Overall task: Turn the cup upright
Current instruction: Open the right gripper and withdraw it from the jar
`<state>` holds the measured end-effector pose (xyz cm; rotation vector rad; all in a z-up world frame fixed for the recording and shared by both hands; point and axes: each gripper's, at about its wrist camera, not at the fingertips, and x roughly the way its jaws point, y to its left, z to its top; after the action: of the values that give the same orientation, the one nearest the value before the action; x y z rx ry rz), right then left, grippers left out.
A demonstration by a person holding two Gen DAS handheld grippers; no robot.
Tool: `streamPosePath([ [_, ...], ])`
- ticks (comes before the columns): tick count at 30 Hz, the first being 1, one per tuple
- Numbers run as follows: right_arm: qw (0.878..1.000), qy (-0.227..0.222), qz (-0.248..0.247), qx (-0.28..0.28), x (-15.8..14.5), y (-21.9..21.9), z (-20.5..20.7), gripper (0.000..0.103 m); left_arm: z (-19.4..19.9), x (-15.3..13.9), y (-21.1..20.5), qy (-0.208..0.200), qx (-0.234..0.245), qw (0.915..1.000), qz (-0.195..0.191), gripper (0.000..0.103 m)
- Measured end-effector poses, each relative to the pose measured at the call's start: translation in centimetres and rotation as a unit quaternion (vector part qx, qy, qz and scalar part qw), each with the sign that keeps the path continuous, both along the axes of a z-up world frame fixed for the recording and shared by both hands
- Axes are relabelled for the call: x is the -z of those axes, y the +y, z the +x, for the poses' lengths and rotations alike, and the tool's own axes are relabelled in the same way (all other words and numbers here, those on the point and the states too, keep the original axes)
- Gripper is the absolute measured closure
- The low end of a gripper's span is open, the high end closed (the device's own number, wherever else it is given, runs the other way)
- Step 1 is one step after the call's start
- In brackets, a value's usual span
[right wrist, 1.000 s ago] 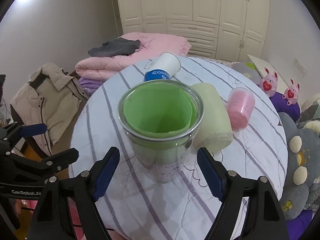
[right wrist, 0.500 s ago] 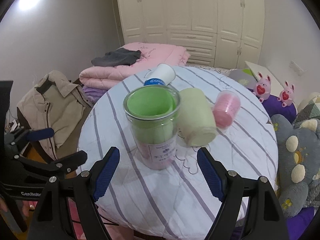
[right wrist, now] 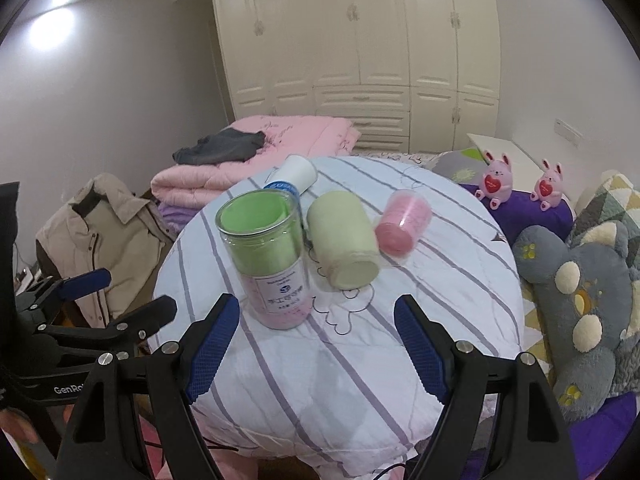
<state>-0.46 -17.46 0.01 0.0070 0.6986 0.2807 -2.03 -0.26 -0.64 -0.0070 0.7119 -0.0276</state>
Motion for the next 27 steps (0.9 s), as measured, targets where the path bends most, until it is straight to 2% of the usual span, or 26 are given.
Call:
streamPosePath([
  [8,1.0,-0.018,0.015,0.019,0.0,-1.8,-1.1,0.022,-0.9,-1.1,-1.3,-0.063,-0.001,0.998,0.005,0.0],
  [14,0.999,-0.035,0.02,0.018,0.0,-2.4,-1.2,0.022,-1.4,-1.3,-2.0,-0.111,-0.01,0.9935,0.023,0.0],
  [21,0.998,-0.056,0.025,0.008,0.5,-2.3,-1.3,0.022,-1.2,-0.3,-1.9,-0.138,-0.013,0.9901,0.023,0.0],
  [27,0.995,-0.09,0.031,0.022,0.8,-2.5,-2.3,0.022,-1.5,0.4,-1.8,-0.158,-0.015,0.9873,0.013,0.0],
])
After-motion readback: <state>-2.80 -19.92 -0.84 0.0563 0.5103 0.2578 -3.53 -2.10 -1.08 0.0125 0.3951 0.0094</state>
